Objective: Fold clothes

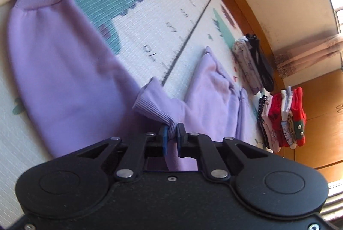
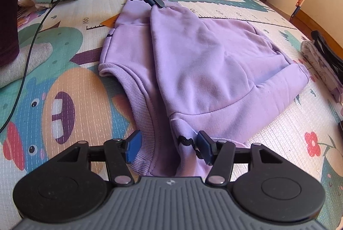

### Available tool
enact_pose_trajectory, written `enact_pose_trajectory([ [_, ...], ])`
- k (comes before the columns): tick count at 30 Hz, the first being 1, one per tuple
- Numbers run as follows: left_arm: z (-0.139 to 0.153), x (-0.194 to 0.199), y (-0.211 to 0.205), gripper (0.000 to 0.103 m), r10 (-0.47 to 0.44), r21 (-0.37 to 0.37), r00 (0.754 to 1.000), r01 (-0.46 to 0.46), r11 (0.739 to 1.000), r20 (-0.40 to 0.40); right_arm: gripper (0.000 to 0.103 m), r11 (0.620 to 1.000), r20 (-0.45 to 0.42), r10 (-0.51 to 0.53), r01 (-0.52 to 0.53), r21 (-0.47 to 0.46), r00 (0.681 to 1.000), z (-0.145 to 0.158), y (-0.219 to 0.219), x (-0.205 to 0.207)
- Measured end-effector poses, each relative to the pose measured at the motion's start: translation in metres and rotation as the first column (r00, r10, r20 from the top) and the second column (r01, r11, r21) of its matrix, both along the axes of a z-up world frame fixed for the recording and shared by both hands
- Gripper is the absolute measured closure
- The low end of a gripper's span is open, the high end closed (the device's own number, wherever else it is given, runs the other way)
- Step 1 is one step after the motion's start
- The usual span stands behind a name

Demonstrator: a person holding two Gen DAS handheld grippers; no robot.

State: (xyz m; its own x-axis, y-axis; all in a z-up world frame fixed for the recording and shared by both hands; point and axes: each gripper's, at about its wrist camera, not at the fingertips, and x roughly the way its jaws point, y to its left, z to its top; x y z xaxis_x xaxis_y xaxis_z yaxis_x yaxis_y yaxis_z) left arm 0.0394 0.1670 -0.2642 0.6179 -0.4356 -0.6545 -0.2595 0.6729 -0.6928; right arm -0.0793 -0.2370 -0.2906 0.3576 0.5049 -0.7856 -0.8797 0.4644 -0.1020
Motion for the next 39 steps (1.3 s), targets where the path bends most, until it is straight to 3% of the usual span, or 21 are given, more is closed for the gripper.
enact_pose_trajectory([
  [7,0.069,0.047,-0.057,0.098,-0.116,0.063,0.984,0.108,0.992,0.138,0.047,0.999,-0.023,-0.028,0.028,0.031,0.999,0.000,-0.005,0.002],
  [15,0.098,0.125,-0.129,0.098,-0.263,0.218,0.957,0.233,0.948,0.120,0.048,0.994,-0.082,-0.061,0.067,0.081,0.995,0.002,-0.015,0.003],
  [18,0.100,0.160,-0.166,0.098,-0.371,0.317,0.925,0.331,0.889,0.076,0.048,0.992,-0.097,-0.068,0.077,0.098,0.993,0.003,-0.017,0.004],
  [21,0.092,0.186,-0.207,0.098,-0.476,0.426,0.879,0.428,0.797,0.008,0.047,0.991,-0.103,-0.069,0.080,0.107,0.992,0.001,-0.016,0.005],
  [26,0.077,0.212,-0.262,0.098,-0.556,0.507,0.825,0.523,0.685,-0.100,0.047,0.986,-0.125,-0.085,0.101,0.131,0.989,0.000,-0.019,0.005],
  [27,0.074,0.215,-0.270,0.098,-0.557,0.519,0.823,0.526,0.674,-0.111,0.047,0.984,-0.132,-0.090,0.108,0.138,0.987,-0.001,-0.021,0.005],
  [34,0.049,0.233,-0.320,0.098,-0.526,0.539,0.843,0.496,0.681,-0.111,0.046,0.967,-0.199,-0.135,0.173,0.185,0.971,-0.002,-0.031,0.013],
  [36,0.039,0.234,-0.327,0.098,-0.521,0.559,0.843,0.497,0.664,-0.130,0.046,0.965,-0.208,-0.139,0.180,0.190,0.968,-0.003,-0.031,0.014],
  [39,0.031,0.239,-0.327,0.098,-0.496,0.578,0.856,0.482,0.658,-0.149,0.046,0.965,-0.211,-0.139,0.180,0.189,0.968,-0.003,-0.031,0.013],
])
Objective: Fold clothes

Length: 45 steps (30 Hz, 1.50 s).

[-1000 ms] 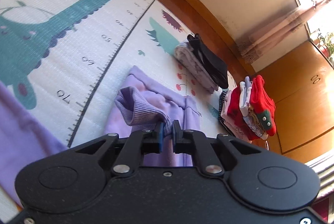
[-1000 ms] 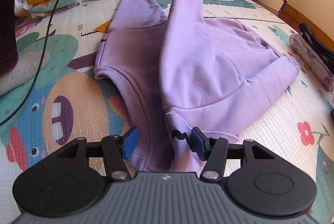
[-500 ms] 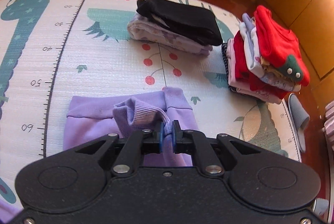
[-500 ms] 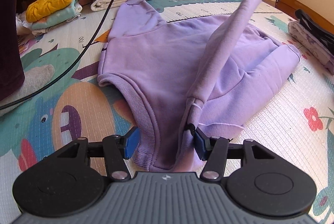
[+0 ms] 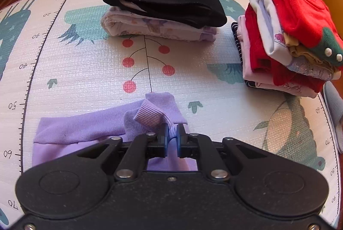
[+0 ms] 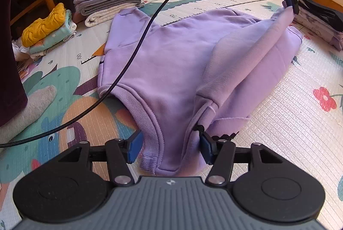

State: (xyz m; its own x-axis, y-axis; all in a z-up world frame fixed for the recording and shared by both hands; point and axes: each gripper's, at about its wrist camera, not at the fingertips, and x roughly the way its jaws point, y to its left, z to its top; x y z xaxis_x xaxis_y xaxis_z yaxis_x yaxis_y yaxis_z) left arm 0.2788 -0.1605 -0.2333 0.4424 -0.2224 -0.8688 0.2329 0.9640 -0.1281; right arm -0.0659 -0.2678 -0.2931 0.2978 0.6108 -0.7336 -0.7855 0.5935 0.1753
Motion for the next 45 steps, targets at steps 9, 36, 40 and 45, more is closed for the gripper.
enact_pose_trajectory([
  [9,-0.023,0.007,-0.022,0.092,-0.054,0.007,0.998,0.053,0.999,0.013,0.044,1.000,-0.017,-0.009,0.009,0.012,1.000,0.000,-0.003,0.002],
  [36,-0.067,0.033,-0.020,0.085,-0.331,0.151,0.935,0.312,0.938,0.130,0.049,0.993,0.020,-0.112,0.111,0.041,0.994,-0.003,-0.004,0.033],
  [40,-0.033,0.034,-0.008,0.085,-0.330,0.115,0.927,0.314,0.943,0.178,0.047,0.992,0.011,-0.119,0.118,0.047,0.993,-0.003,-0.004,0.033],
  [45,-0.014,0.014,0.011,0.085,-0.432,0.063,0.894,0.427,0.902,0.122,0.047,0.990,0.000,-0.131,0.131,0.060,0.991,-0.001,-0.007,0.035],
])
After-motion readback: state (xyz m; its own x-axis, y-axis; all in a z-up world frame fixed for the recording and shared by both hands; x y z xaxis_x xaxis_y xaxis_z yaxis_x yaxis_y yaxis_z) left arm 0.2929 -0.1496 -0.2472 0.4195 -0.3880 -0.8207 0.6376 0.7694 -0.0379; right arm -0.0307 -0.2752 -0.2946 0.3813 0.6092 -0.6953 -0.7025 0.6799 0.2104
